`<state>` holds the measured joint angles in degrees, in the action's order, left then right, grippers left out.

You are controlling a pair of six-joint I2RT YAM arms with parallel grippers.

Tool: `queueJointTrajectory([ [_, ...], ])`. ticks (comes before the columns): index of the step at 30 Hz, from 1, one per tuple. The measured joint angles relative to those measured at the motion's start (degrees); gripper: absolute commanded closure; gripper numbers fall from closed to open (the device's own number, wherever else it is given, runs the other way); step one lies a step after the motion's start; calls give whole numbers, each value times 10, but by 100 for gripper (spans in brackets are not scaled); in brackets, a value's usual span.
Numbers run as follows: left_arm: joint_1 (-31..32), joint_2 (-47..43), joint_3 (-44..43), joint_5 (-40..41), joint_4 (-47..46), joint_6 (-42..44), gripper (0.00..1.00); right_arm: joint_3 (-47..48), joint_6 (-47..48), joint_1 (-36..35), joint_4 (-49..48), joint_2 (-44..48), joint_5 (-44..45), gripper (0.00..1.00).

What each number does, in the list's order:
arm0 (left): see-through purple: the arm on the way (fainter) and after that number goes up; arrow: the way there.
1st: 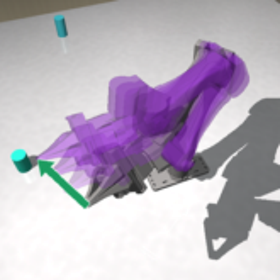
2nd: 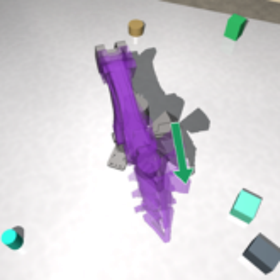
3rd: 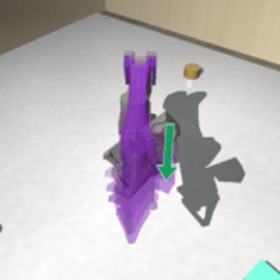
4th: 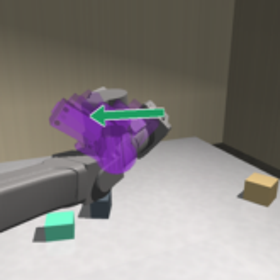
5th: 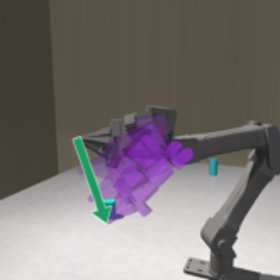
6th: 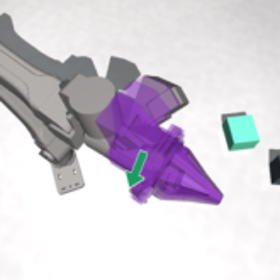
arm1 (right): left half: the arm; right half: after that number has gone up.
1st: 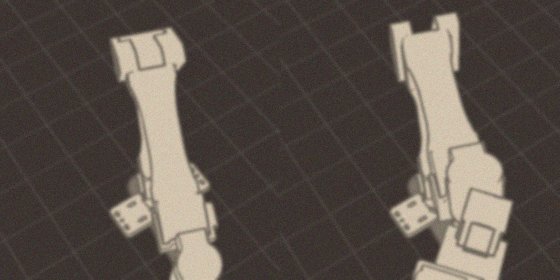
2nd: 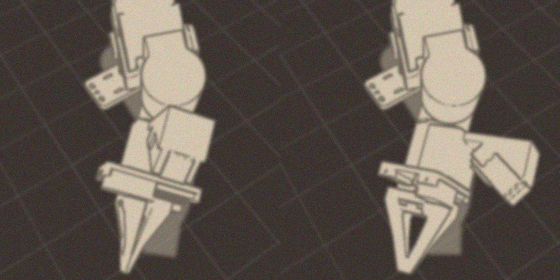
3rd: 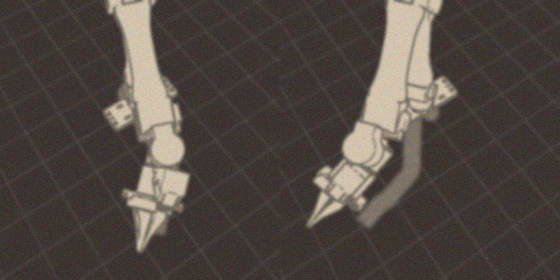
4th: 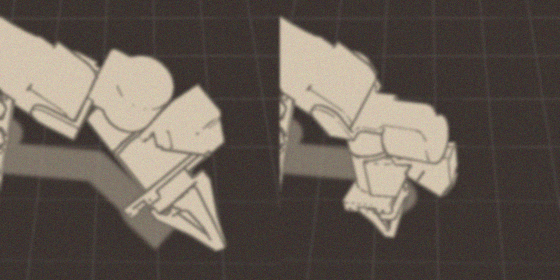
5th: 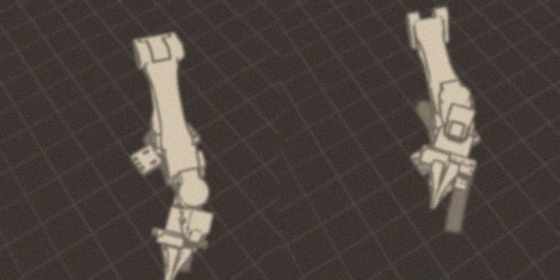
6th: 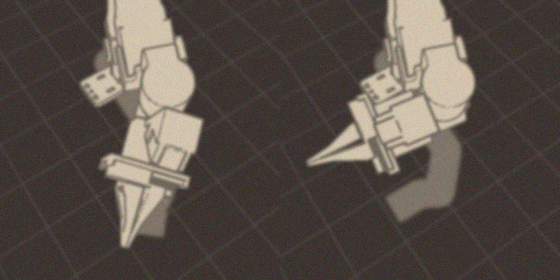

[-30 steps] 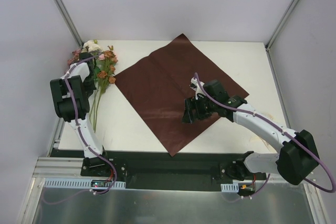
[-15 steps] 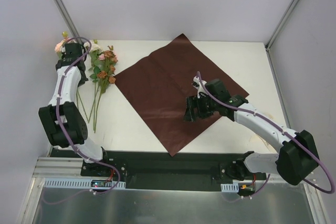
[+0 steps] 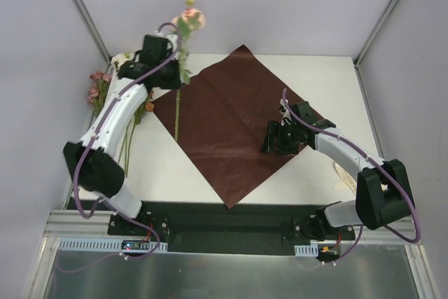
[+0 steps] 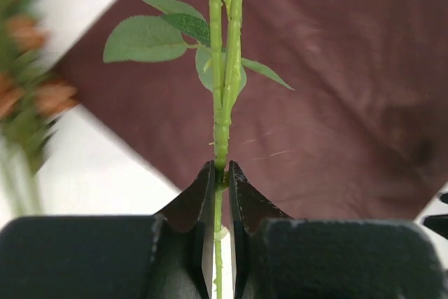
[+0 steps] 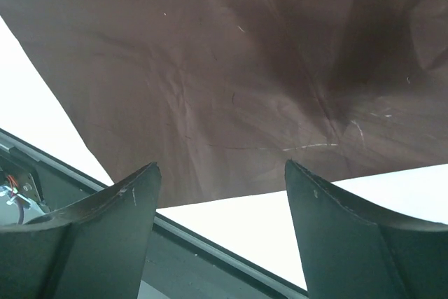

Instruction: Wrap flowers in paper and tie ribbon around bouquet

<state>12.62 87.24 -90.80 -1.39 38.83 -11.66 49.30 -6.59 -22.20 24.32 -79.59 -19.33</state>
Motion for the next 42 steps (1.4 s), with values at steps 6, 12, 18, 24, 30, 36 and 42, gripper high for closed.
queueJointTrajectory([
  [6, 117, 224, -192, -79, -6, -5, 100, -25, -9, 33, 7, 21, 2, 26],
  [12, 165, 400, -337, -134, -7, -31, 100, -40, -7, 89, 35, 87, 15, 26],
  [18, 179, 480, -386, -144, -11, -68, 100, -42, -2, 104, 44, 103, 17, 26],
  [24, 177, 503, -387, -120, -23, -116, 100, -43, -4, 103, 41, 58, 6, 32],
  [30, 177, 503, -356, -82, -43, -175, 100, -43, -10, 85, 38, 8, 4, 32],
  [36, 177, 515, -347, -73, -39, -193, 100, -33, -15, 65, 30, -5, 4, 32],
  [42, 177, 533, -347, -69, -40, -193, 100, -28, -18, 60, 25, -8, 4, 32],
])
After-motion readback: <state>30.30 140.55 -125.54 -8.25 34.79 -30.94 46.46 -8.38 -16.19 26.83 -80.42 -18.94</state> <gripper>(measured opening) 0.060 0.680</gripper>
